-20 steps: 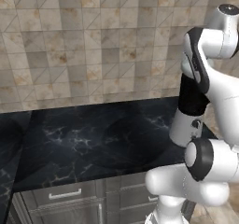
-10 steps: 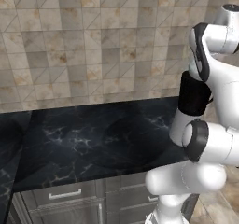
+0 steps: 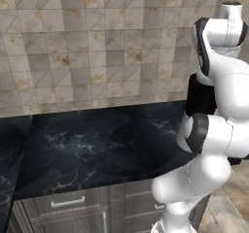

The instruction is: Open the blender lid, put the apple in the blender, close the lid, and start the blender.

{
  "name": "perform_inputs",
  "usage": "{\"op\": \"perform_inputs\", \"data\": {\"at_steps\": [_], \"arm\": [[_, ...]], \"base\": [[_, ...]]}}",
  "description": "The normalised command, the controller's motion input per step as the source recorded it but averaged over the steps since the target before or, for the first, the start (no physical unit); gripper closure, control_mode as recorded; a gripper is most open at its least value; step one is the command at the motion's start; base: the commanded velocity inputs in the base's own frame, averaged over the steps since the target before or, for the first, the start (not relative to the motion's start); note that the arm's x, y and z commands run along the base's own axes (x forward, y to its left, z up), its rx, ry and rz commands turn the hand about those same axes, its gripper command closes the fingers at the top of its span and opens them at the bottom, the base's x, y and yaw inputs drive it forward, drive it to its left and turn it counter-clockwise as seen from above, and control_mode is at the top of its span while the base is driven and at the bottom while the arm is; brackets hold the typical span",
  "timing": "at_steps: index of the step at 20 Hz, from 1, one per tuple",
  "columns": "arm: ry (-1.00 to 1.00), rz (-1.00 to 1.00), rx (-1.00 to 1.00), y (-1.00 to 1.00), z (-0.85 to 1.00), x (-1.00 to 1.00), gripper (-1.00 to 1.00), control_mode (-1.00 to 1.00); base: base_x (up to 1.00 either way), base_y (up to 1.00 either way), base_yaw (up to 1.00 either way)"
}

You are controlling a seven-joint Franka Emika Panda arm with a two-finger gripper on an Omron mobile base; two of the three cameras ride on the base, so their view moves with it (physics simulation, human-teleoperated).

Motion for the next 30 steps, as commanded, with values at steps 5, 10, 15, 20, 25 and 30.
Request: {"op": "perform_inputs", "data": {"at_steps": [5,10,15,20,25,30], "arm": [[0.02,0.03,0.0,0.03,0.0,0.22,1.0,-1.0],[-0.03,0.05,0.0,0.0,0.0,0.07,1.0,-1.0],[-0.03,0.03,0.0,0.13,-0.01,0.0,1.0,-1.0],[-0.12,0.03,0.0,0.12,0.0,0.0,1.0,-1.0],[-0.08,0.01,0.0,0.1,-0.09,-0.06,1.0,-1.0],[-0.01,0.0,0.0,0.07,-0.27,-0.13,1.0,-1.0]], "base": [[0.0,0.0,0.0],[0.0,0.0,0.0],[0.0,0.0,0.0],[0.0,0.0,0.0],[0.0,0.0,0.0],[0.0,0.0,0.0]]}}
